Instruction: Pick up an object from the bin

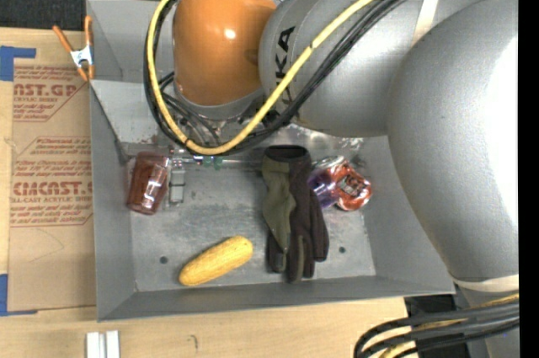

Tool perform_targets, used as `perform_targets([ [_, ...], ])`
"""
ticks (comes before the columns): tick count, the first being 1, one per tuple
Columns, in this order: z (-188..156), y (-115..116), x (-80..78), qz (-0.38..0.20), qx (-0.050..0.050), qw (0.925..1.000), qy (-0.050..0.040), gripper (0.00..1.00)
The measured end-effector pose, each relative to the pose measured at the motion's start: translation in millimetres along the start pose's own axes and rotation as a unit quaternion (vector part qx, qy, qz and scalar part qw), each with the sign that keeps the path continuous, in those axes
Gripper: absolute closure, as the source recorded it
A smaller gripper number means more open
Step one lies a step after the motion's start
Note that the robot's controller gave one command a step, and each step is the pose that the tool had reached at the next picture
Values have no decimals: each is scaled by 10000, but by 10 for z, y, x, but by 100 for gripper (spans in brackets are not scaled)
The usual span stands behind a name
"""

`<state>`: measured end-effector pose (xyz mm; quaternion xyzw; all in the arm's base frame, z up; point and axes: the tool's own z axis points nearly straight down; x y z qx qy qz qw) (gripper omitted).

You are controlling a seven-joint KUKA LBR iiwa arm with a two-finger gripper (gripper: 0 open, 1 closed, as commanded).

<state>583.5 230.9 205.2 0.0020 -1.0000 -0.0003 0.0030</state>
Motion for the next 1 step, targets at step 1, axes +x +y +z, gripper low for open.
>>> perform_targets([
  [1,-54,-15,-20,15,-8,10000,-39,0],
])
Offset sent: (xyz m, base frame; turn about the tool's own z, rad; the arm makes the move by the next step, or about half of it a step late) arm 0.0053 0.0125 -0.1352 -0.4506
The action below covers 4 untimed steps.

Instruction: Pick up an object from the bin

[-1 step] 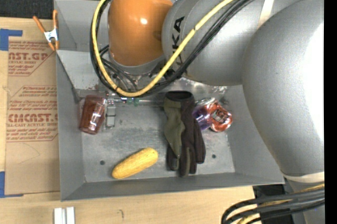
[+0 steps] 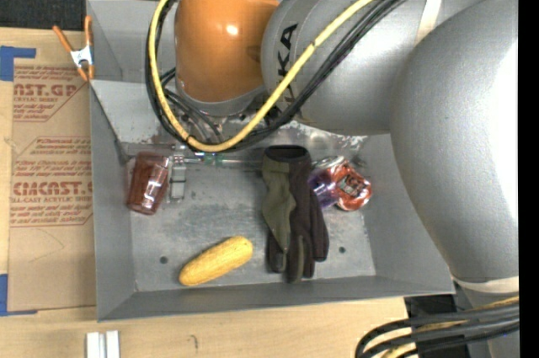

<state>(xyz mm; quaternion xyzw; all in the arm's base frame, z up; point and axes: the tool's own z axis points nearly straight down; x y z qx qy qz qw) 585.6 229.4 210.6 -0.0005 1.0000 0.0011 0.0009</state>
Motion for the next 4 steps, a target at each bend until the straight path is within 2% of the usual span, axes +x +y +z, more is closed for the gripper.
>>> perform_targets([
  [1,518,55,-17,-857,5,9963,-11,0],
  [2,820,80,5,-1383,4,9904,-1,0],
  [3,597,159,32,-3200,3,9474,-4,0],
  [4,1452,156,-34,-2862,-2,9582,23,0],
])
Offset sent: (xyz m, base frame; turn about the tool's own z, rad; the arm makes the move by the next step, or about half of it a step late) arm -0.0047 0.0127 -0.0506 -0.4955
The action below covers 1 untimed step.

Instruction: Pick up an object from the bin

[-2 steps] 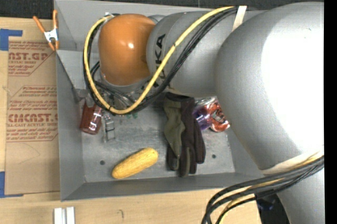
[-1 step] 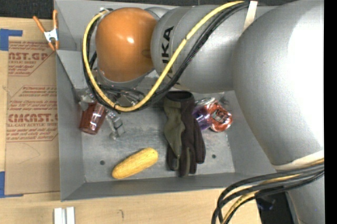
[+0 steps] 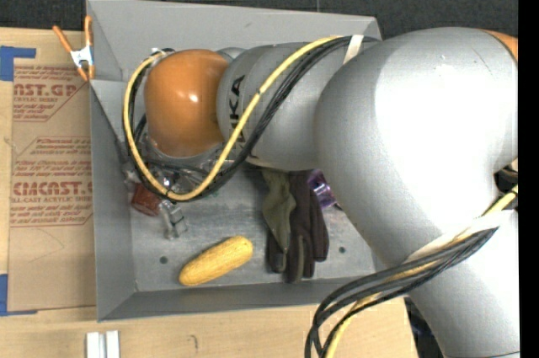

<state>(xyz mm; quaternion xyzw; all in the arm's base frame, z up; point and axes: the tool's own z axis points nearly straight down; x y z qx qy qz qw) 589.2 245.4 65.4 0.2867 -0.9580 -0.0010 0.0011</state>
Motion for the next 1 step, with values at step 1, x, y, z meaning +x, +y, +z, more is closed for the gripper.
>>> perform_targets([
  [1,-43,-65,-13,-502,3,9987,-22,100],
])
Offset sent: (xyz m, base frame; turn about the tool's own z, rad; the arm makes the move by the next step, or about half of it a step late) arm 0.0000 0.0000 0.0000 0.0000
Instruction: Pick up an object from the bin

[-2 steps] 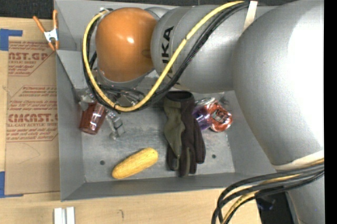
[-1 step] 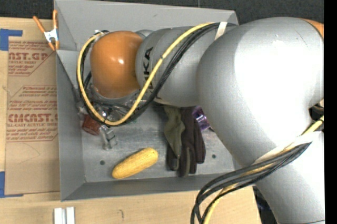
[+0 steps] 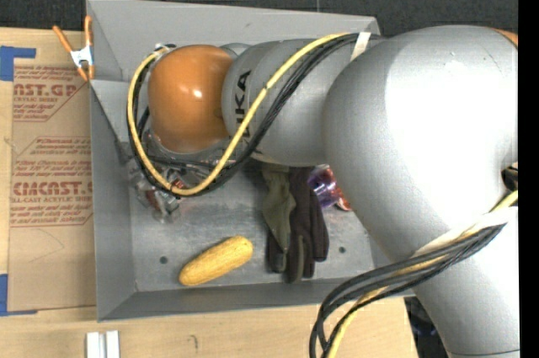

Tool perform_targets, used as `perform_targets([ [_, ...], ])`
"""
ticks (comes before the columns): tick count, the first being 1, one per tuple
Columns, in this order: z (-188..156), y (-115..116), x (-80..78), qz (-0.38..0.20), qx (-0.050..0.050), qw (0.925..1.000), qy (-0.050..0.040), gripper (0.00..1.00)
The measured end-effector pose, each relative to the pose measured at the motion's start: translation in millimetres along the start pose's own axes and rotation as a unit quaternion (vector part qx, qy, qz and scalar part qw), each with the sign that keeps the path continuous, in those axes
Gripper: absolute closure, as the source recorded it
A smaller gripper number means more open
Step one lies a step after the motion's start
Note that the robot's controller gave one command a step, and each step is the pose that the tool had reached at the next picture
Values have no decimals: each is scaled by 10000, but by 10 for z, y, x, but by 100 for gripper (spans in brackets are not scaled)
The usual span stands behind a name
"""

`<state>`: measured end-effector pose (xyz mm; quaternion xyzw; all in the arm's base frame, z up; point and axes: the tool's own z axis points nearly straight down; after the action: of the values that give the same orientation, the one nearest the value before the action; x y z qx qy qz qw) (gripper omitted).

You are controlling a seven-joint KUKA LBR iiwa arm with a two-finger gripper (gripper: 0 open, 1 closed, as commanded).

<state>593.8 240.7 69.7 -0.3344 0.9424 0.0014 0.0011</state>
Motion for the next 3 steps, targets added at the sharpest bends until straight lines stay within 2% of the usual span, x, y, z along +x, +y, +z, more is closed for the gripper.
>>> perform_targets([
  [2,-11,2,1,1,-2,10000,-1,100],
  [3,-84,12,17,1,-13,10000,34,100],
])
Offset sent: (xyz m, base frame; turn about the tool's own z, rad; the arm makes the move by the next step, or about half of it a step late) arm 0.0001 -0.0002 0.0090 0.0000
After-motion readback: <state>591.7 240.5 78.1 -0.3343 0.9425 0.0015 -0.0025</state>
